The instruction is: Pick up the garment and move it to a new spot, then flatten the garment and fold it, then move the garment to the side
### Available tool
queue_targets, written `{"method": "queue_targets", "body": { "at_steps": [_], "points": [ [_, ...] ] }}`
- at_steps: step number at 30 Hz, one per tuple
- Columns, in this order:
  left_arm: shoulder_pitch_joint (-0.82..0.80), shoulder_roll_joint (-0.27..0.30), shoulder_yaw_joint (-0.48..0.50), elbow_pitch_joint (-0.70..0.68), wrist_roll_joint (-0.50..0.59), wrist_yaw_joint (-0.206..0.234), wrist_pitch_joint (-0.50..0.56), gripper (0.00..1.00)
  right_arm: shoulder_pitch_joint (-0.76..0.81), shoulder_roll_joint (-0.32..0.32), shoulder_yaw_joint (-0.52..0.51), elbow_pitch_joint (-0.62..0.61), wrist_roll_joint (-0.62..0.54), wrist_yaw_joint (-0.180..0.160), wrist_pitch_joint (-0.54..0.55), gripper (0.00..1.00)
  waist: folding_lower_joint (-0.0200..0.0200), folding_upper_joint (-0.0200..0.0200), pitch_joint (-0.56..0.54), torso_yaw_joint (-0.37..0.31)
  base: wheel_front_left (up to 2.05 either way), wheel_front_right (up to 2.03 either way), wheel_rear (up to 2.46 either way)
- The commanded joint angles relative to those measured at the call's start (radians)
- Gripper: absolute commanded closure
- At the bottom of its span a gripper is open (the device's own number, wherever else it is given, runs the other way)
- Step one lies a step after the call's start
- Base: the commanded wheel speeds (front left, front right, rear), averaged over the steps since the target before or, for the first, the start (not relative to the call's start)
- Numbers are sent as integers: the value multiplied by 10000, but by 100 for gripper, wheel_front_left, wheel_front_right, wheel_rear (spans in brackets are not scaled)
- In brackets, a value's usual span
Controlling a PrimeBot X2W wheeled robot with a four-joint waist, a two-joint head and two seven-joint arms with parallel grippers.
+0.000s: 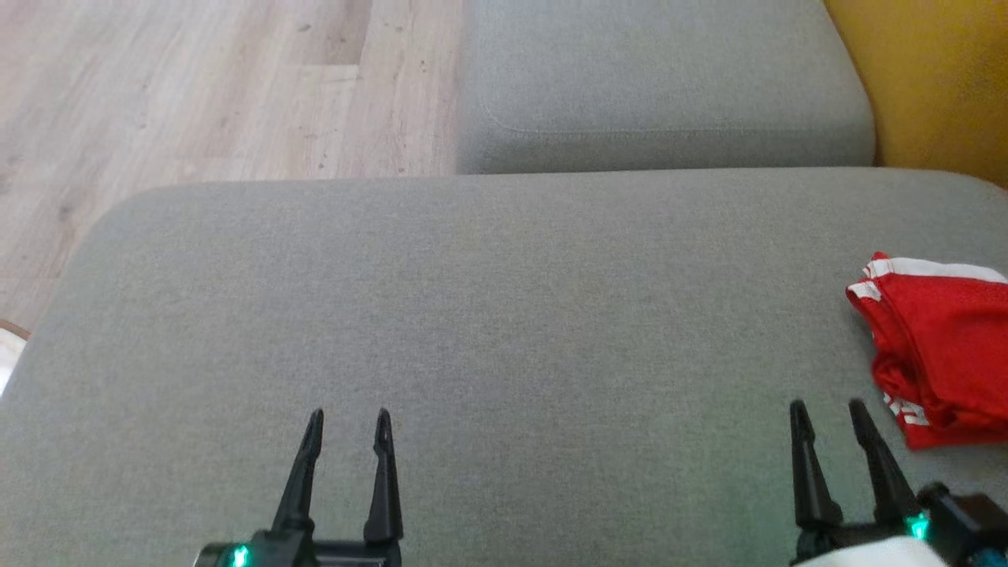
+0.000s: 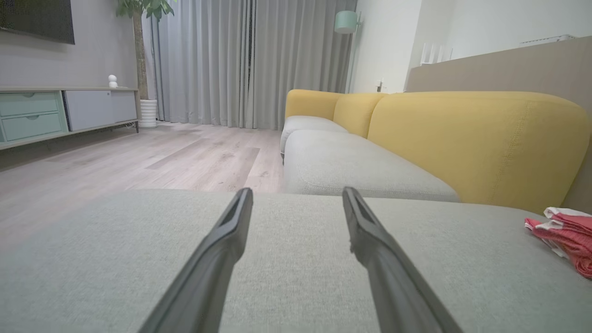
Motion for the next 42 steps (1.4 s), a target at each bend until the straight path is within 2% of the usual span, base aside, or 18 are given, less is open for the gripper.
{"method": "queue_targets", "body": {
  "at_steps": [1,15,16,21,42],
  "points": [
    [-307,-18,363,-385,89,-35,-53,0,-244,-65,149,-342,-143,-9,-109,0,4,-1,-81,47,0,0,0],
    [-266,-18,398,-211,189,-120,-53,0,-187,-8,209,-208,-566,-9,-110,0,4,-1,-197,-33,0,0,0],
    [140,4,33,63,97,-113,1,100,242,33,-27,90,-521,0,0,100,4,-1,-198,-35,0,0,0],
    [472,1,12,878,68,-114,7,100,398,33,40,937,-494,0,48,100,4,-1,-200,-41,0,0,0],
    [-24,149,541,1046,-2499,-566,462,100,-193,-35,-93,1038,1939,-2,542,100,4,-1,-45,-175,0,0,0]
  ]
}}
